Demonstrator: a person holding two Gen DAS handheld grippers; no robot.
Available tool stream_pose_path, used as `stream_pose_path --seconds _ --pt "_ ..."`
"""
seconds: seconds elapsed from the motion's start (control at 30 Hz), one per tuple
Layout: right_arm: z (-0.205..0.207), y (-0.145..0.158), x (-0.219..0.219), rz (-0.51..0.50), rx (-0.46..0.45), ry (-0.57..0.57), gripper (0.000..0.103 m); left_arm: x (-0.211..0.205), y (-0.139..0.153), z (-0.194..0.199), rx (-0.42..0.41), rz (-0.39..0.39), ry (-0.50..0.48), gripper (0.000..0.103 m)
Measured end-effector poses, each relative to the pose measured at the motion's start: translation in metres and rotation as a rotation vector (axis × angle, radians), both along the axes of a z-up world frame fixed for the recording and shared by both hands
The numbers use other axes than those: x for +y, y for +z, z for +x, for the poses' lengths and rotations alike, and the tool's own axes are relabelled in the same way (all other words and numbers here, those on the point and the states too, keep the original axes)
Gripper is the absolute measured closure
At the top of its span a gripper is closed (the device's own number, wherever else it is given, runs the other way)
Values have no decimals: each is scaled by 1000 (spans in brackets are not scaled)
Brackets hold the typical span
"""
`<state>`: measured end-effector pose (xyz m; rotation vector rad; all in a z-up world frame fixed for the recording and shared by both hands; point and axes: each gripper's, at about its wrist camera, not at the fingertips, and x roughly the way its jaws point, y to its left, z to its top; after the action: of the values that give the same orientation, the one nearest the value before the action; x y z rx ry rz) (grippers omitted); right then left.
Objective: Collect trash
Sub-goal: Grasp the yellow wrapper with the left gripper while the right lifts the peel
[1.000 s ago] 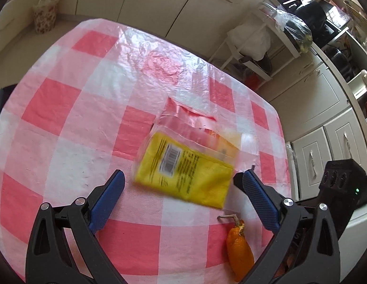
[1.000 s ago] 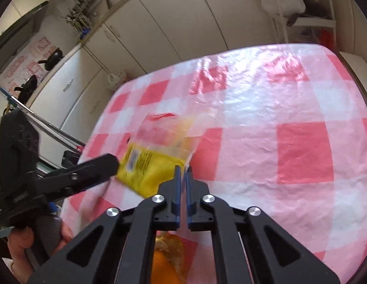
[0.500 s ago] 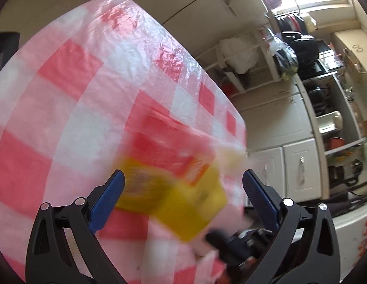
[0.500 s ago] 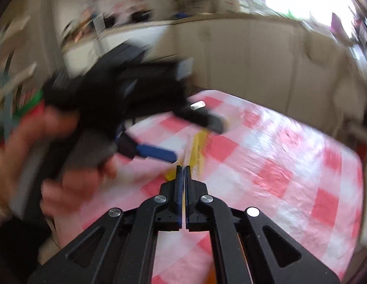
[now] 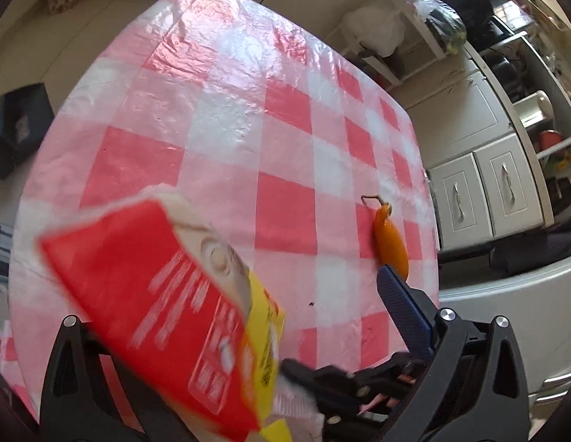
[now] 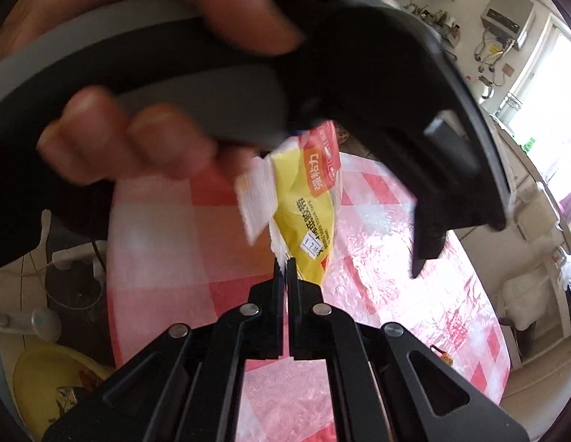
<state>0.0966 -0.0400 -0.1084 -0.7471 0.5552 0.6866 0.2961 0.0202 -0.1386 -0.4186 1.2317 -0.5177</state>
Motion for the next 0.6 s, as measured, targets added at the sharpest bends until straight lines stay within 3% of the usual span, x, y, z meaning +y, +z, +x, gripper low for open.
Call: stream_pose_path --seconds 0.03,0.07,0.1,0.13,0.17,0.2,0.23,0.33,0.43,0.53,0.6 --pt "1 0 0 -3 -6 -16 99 -1 0 -3 -18 1 5 12" --pt "2 0 2 -9 2 -20 89 0 1 -5 -32 2 10 20" --pt "1 -1 2 -11 12 -14 57 0 1 -5 -35 -3 13 40" --pt "-1 0 1 -7 12 -3 41 1 -1 -4 -31 -7 21 57" --pt "-4 4 -2 13 -5 18 32 3 -3 -4 -34 -4 37 66" --pt "-6 9 -7 26 -18 22 32 4 -4 -4 -48 0 44 83" --pt "-6 15 -14 38 -23 4 32 5 -4 -5 -59 7 45 89" --pt "5 30 -34 114 -33 -86 27 12 -5 -2 -124 1 56 93" --pt "31 43 -75 212 1 -289 19 16 -10 4 -158 -42 43 93" --pt "71 36 -129 370 169 -526 19 16 -19 4 -183 -45 34 95" --pt "89 25 -152 426 275 -615 19 18 -21 3 -190 -63 34 95"
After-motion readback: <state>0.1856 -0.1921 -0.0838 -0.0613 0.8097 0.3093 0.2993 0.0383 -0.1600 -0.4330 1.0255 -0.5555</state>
